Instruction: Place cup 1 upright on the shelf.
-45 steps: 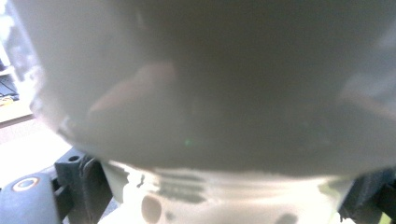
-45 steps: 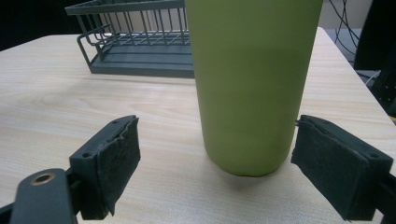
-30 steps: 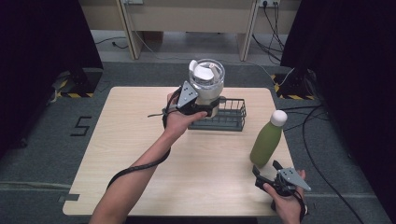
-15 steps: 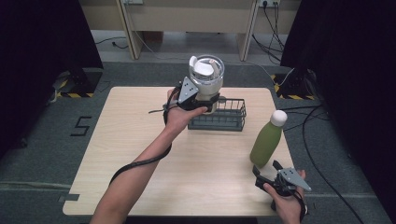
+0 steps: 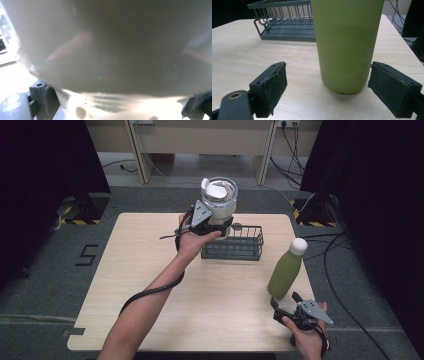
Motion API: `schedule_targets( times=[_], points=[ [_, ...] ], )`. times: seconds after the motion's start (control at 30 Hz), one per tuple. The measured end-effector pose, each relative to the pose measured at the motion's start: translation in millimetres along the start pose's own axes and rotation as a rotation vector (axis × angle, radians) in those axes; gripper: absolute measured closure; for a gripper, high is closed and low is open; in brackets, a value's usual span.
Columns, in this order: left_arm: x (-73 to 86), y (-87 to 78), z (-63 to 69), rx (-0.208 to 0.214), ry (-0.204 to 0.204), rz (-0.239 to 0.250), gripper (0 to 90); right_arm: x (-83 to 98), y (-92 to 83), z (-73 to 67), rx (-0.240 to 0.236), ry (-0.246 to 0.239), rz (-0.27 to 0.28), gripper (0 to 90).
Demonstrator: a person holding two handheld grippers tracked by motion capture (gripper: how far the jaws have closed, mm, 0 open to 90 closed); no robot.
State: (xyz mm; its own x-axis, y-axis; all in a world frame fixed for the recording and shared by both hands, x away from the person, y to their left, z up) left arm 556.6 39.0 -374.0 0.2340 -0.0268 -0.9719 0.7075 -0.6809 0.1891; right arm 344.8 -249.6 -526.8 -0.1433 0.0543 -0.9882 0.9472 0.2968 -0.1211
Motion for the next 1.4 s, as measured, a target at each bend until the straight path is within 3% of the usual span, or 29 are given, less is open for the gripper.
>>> schedule_targets(
  times=[0.37, 1.4],
  points=[
    [11.3, 6.8, -7.3, -0.016, 0.013, -0.029, 9.9, 0.4, 0.2, -0.2, -0.003, -0.001, -0.001, 14.8],
    [35.7, 20.6, -14.9, -0.045, -0.002, -0.071, 9.9, 2.0, 0.7, -0.1, -0.008, 0.004, -0.006, 14.9]
  ],
)
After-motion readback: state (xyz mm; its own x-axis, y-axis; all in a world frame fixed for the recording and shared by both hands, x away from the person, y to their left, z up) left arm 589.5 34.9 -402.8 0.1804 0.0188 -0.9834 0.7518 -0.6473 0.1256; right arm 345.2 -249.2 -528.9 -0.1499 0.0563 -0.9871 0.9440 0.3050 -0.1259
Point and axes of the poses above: each handheld gripper's, and its own axes: y roughly forward along the jaws, x roughly out of its underside, z roughly to its right, the point moved 4 cm from there along y, roughly forward along the jaws, and after that the axes turned 11 degrees about z, right-handed, at the moved point
